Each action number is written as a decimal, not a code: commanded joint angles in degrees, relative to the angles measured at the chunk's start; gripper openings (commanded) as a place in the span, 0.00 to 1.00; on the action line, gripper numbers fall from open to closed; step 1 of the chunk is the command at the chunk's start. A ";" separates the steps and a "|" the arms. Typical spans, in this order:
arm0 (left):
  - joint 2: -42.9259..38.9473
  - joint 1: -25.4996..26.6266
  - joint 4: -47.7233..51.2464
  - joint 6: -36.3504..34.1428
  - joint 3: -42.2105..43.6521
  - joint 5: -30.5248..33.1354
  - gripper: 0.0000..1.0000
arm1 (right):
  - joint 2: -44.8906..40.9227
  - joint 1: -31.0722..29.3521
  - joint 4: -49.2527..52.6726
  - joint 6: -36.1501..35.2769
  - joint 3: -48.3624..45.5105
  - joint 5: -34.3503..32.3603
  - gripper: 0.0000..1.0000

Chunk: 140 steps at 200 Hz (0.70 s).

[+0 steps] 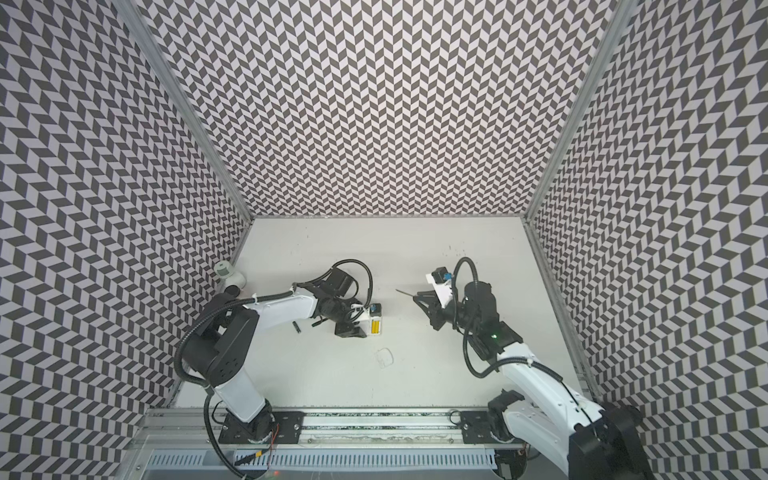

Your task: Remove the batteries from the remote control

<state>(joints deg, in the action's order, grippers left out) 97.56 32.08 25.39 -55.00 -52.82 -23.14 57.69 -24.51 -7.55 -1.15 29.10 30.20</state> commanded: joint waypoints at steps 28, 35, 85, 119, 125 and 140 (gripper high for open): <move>-6.54 -0.58 1.15 -0.70 6.14 0.75 0.59 | 7.00 -5.70 2.48 -8.21 3.82 1.78 0.00; -6.83 -0.61 1.06 -0.87 6.55 0.88 0.60 | 8.25 -6.21 2.87 -8.65 4.10 2.46 0.00; -7.58 -0.96 -1.24 -1.25 8.78 1.56 0.63 | 16.67 -12.12 5.03 -13.72 5.99 3.39 0.00; -7.78 -1.02 -2.97 -1.77 10.75 2.04 0.61 | 21.38 -14.09 5.79 -14.76 8.37 4.59 0.00; -7.81 -1.05 -2.61 -1.70 10.46 1.89 0.58 | 21.85 -14.36 5.76 -14.61 8.94 4.77 0.00; -7.75 -1.13 -2.68 -1.37 10.34 1.52 0.54 | 23.08 -14.93 5.39 -14.74 9.84 6.24 0.00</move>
<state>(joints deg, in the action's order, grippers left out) 90.02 31.29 22.55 -55.20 -43.44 -21.78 79.42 -38.52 -0.60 -13.96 36.56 33.50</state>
